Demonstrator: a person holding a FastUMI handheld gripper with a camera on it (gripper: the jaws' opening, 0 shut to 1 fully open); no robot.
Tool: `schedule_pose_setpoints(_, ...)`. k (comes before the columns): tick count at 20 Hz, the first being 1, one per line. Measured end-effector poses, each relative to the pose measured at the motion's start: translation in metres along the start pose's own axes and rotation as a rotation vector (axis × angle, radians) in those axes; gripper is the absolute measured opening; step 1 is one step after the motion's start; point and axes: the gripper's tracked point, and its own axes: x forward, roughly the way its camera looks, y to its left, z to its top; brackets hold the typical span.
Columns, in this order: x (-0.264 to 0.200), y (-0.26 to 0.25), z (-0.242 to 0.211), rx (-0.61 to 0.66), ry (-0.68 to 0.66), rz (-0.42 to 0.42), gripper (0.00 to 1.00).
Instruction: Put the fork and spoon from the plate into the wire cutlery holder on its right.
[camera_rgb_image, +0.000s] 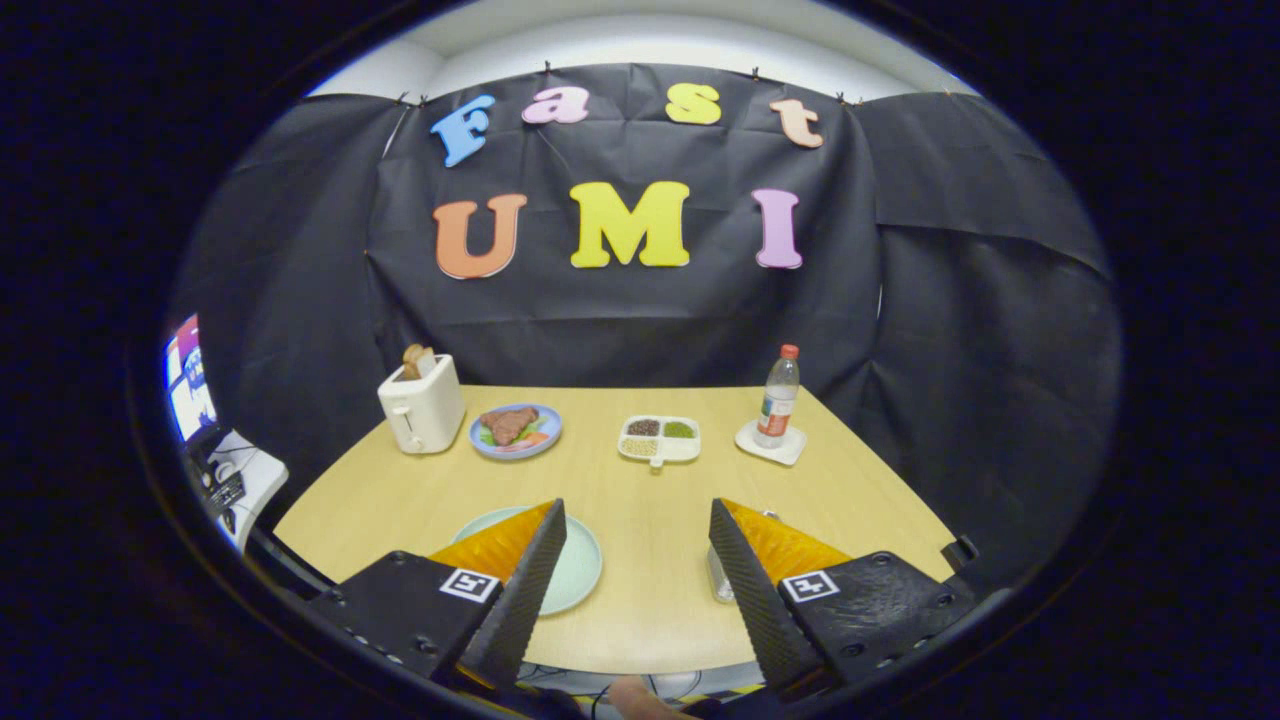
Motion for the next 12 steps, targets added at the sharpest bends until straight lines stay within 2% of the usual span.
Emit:
schedule_pose_setpoints(3, -0.032, 0.006, 0.0, -0.029, -0.083, -0.044, 0.92)
schedule_pose_setpoints(8, -0.084, 0.024, -0.02, 0.008, -0.144, -0.024, 0.94)
schedule_pose_setpoints(12, -0.114, 0.021, -0.036, -0.028, -0.203, -0.04, 0.94)
